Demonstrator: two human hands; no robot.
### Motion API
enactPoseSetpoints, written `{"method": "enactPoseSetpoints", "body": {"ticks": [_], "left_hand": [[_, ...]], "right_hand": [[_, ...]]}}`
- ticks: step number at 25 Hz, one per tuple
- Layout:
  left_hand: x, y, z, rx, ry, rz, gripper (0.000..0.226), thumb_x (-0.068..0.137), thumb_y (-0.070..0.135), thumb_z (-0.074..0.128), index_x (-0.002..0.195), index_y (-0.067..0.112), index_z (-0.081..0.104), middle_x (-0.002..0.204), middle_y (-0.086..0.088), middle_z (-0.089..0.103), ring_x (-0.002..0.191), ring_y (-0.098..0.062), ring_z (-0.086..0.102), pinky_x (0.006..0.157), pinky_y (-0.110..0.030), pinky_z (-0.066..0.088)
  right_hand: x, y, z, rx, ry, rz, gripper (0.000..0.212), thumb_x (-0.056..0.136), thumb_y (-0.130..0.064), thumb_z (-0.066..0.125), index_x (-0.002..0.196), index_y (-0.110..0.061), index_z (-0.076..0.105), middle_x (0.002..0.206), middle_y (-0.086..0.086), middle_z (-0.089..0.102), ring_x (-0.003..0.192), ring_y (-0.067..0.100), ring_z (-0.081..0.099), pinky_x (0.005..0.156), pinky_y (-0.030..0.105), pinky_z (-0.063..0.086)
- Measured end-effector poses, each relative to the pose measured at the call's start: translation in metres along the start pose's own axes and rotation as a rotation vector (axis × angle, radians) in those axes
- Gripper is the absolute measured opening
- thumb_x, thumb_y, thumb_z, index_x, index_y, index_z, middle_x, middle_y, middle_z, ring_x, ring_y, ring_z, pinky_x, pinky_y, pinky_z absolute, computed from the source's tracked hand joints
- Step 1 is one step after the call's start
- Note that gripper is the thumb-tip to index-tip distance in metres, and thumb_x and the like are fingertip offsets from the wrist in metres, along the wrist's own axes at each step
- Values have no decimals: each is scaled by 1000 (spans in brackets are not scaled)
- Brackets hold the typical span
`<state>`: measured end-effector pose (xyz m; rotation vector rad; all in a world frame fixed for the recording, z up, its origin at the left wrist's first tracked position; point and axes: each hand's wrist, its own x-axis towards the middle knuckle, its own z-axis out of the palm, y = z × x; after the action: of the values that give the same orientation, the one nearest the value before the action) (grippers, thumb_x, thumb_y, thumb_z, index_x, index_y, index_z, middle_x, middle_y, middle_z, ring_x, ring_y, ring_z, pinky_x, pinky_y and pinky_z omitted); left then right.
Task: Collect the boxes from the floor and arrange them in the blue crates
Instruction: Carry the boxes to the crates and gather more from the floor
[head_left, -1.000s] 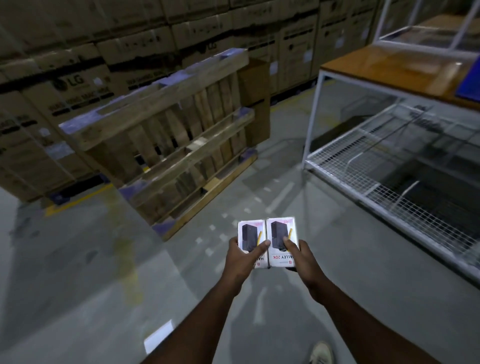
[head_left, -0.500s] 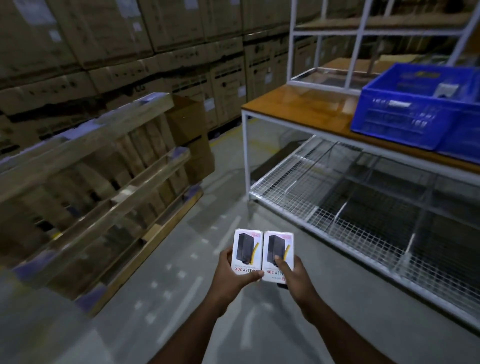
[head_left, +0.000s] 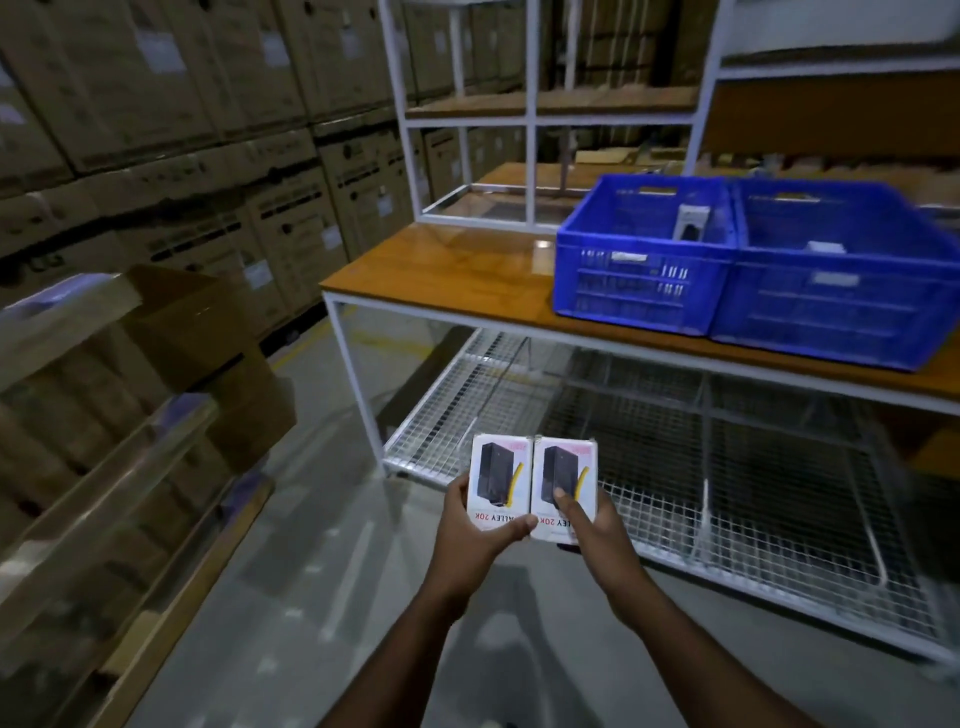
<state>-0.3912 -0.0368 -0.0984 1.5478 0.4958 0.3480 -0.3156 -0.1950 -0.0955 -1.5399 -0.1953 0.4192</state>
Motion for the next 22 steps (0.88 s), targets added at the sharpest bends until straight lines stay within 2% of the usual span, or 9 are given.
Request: {"method": "enactPoseSetpoints", "body": {"ticks": [3,7,9,11,13,15,16,18,22], "left_hand": [[63,27,21,-1,-85,67,77,64,20,95,128,21,53,116,3,69,102,-12,71,84,-37,62],[146,60,46,93,-196,136,74,62,29,96,124,25,55,116,2,69,103,-13,70,89,-40,60],[185,76,66,115,-208,178,78,57,40,97,123,29,57,122,-3,65,107,-17,69,89,-45,59],[211,95,89,154,-225,239,83,57,44,96,128,31,54,129,1,51,112,-11,61,91,-33,57],[234,117,111,182,-232,304,89,60,41,94,135,28,48,131,4,41,115,-5,54,92,-24,53],[262,139,137,185,-236,351,93,59,41,94,138,26,46,133,1,40,118,-7,53,101,-33,53],[276,150,150,187,-232,380,94,59,42,94,138,26,45,133,1,41,121,-9,52,105,-35,50],[309,170,177,194,-185,447,97,58,45,93,139,25,42,133,2,43,125,-13,50,108,-38,48],[368,214,233,231,-125,520,93,62,42,89,139,19,41,134,-1,46,125,-14,48,103,-34,49]], "right_hand": [[56,-28,-10,-3,104,-67,30,93,-35,63,123,-30,58,115,-13,69,101,-1,66,87,25,49],[123,-69,-24,5,242,-119,36,93,-32,64,127,-23,56,118,-5,69,101,3,66,80,23,50],[151,-89,-34,22,307,-152,39,92,-32,65,128,-22,55,119,-1,69,102,9,67,82,28,53],[176,-108,-47,40,363,-178,41,92,-32,65,130,-21,54,120,2,69,103,15,68,89,37,55],[203,-129,-62,34,404,-224,53,87,-46,68,134,-27,51,125,0,66,110,19,66,95,48,53],[233,-149,-81,22,463,-264,77,73,-65,70,139,-35,45,135,-3,60,121,20,60,101,52,48],[247,-160,-89,20,477,-288,83,72,-66,70,143,-35,40,140,-2,56,126,20,56,104,52,46],[277,-184,-108,24,502,-329,81,81,-51,66,149,-31,29,148,-1,47,130,20,52,105,49,46],[344,-227,-152,31,541,-430,71,95,-25,60,152,-35,19,154,1,35,123,17,54,87,33,54]]}}
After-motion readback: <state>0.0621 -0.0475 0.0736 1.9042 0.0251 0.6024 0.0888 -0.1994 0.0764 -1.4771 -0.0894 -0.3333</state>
